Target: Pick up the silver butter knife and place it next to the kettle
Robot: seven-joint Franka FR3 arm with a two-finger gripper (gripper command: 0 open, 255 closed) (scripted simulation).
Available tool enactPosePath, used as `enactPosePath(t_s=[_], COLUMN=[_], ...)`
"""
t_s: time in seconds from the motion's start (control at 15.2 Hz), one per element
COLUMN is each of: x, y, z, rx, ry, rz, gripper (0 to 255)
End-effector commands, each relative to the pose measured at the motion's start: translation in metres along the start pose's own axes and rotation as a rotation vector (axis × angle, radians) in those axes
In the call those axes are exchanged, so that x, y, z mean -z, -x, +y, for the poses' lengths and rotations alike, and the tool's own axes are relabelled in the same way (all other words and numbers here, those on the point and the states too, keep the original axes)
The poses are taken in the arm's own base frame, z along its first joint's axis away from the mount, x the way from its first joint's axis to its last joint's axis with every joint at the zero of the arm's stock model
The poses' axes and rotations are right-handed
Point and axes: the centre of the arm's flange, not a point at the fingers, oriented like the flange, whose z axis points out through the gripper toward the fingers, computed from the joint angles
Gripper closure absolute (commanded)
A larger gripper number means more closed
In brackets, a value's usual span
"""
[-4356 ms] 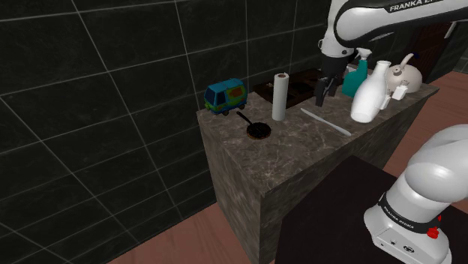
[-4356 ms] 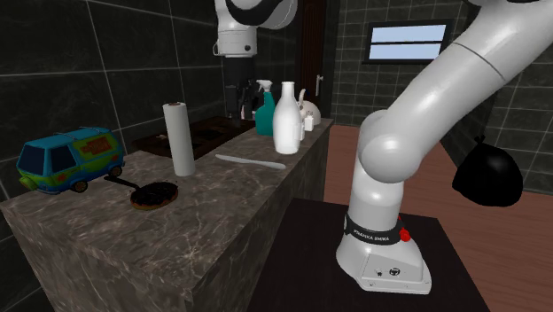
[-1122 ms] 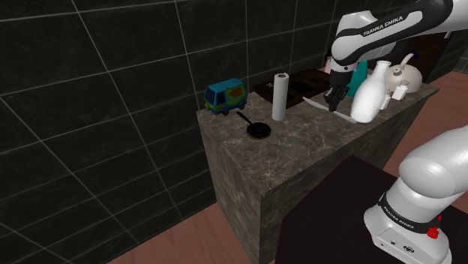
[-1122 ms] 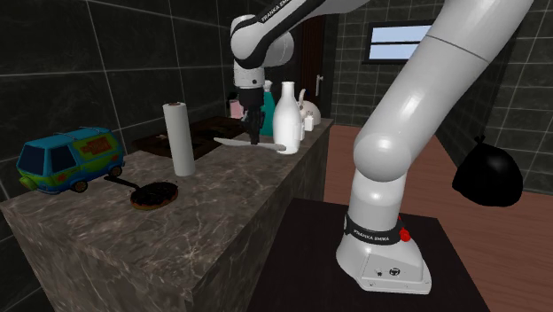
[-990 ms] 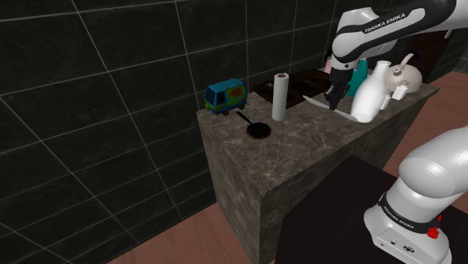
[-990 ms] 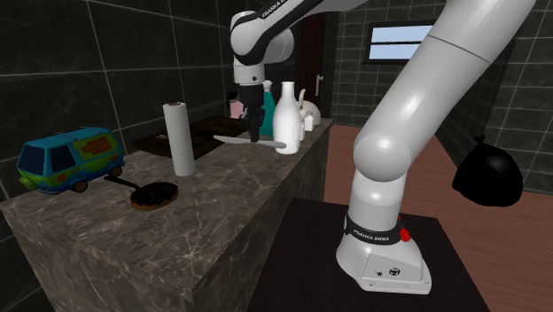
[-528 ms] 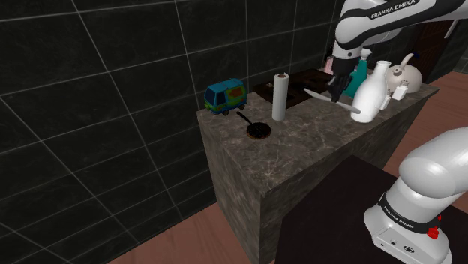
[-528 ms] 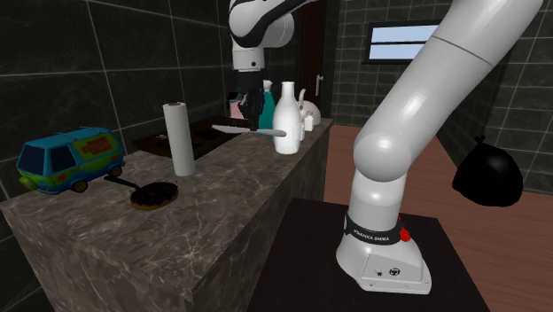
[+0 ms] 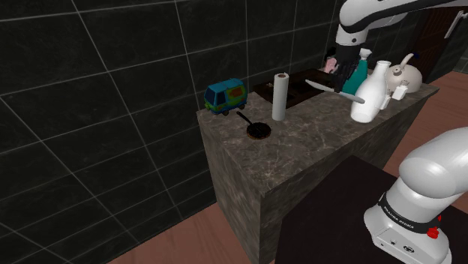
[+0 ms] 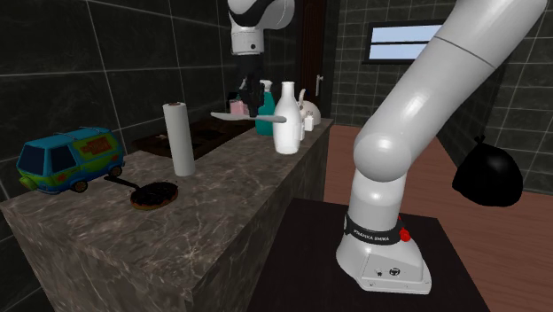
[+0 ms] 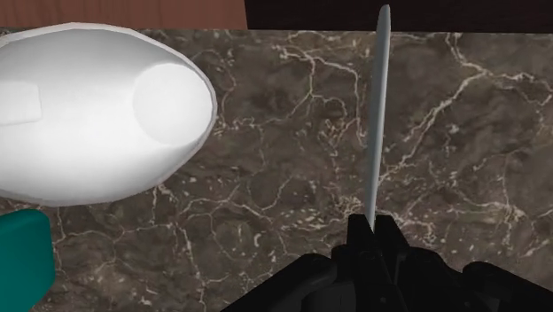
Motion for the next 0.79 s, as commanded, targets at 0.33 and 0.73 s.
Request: enactPosePath(t_s=[0.33, 0.73], x=[0.037, 0.068], y=[0.002, 0.004], z=[0.000, 0.000], rx=[0.000, 0.000], ry=[0.000, 0.000], rz=[0.000, 0.000], gripper=[255, 255])
